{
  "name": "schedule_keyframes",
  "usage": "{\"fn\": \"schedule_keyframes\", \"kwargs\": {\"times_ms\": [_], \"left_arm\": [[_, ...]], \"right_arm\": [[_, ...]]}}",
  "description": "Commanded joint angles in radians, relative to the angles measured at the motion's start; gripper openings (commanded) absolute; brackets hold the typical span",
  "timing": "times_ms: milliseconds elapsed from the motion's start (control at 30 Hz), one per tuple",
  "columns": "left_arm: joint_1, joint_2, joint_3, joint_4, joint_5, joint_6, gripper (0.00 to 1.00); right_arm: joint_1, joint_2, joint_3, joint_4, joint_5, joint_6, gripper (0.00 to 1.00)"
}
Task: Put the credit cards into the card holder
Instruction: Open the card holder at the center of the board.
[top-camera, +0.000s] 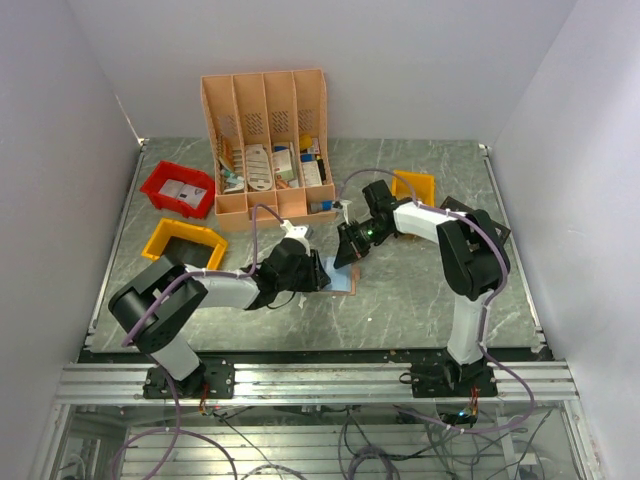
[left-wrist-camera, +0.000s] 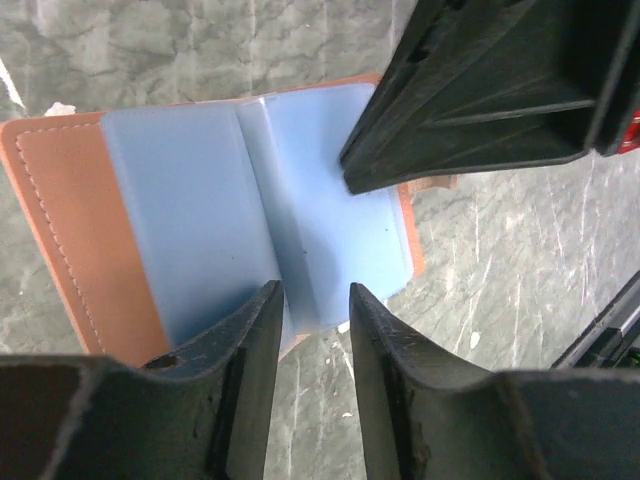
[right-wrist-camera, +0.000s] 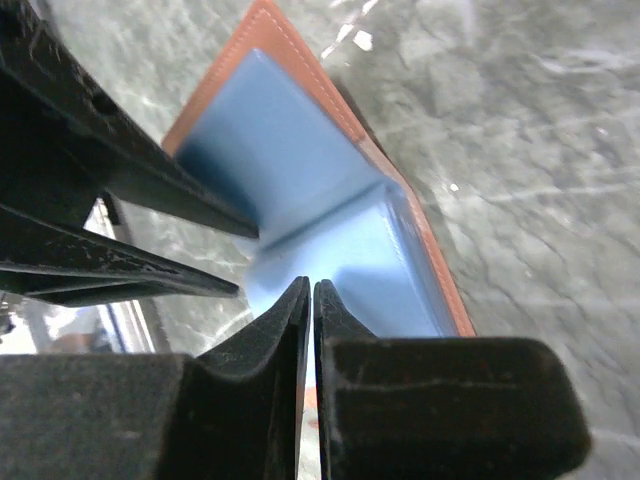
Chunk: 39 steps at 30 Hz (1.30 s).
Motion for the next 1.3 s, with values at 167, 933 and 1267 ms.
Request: {"fn": "schedule_keyframes", "kwargs": {"times_ms": [167, 933, 1267], "left_arm": [[-0.003, 0.042, 0.026, -0.005, -0.043, 0.016, 0.42], [0.043, 0.126, -0.056, 0.041, -0.034, -0.059, 0.09], [0.044, 0.160, -0.054, 0.131, 0.045, -0.055, 0.10]], "right_arm": [[-0.010, -0.062, 0.013, -0.123, 0.191, -0.161, 0.18], [-0.082, -0.045, 0.017, -0.184, 0.050, -0.177, 0.35], [-0.071, -0.003, 0.009, -0.169, -0.032, -0.145, 0.35]]}}
